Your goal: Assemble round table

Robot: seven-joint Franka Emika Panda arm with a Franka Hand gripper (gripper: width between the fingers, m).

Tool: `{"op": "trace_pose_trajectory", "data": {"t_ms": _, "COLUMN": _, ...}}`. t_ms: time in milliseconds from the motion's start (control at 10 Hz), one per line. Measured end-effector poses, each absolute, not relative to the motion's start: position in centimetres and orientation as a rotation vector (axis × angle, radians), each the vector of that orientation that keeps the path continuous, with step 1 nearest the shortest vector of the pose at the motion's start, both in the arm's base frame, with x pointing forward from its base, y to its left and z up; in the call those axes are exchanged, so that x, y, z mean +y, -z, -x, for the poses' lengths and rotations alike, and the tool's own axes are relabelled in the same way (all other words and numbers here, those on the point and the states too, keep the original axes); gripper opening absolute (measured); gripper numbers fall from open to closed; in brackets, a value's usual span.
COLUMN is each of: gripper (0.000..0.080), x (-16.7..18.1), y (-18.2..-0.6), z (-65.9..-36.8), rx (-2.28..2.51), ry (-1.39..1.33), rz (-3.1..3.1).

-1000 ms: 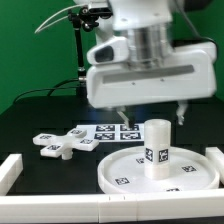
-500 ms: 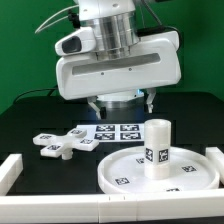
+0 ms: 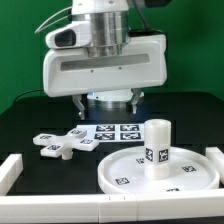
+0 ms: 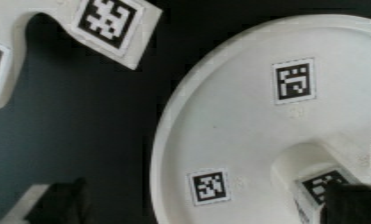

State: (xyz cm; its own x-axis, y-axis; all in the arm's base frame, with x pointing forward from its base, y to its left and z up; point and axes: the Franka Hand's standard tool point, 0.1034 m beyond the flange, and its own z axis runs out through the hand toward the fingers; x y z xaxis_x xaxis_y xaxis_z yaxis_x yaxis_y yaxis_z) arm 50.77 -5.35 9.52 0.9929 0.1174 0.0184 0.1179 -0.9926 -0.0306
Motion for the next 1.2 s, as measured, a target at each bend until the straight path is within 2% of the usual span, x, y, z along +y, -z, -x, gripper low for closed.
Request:
{"op": "trace_pose_trajectory", "data": {"t_ms": 100, "gripper": 0.0649, "x": -6.1, "y": -9.1, "z": -50.0, "rx": -0.146, "ry": 0.012, "rz": 3.091}}
{"op": "trace_pose_trajectory", "data": {"t_ms": 400, "gripper": 0.0649, "x": -6.1, "y": -9.1, "z": -50.1, "rx": -0.220, "ry": 0.011, "rz": 3.091}}
{"op": "trace_pose_trajectory", "data": {"t_ms": 900, "gripper": 0.0649, "x": -12.5, "y": -7.8, "z": -46.7, "rx": -0.295, "ry": 0.049, "rz": 3.104}}
{"op": "trace_pose_trajectory", "data": {"t_ms": 1200, "gripper": 0.0649, "x": -12.4, "y": -7.7, "z": -46.6, "rx": -0.291, "ry": 0.030, "rz": 3.097}}
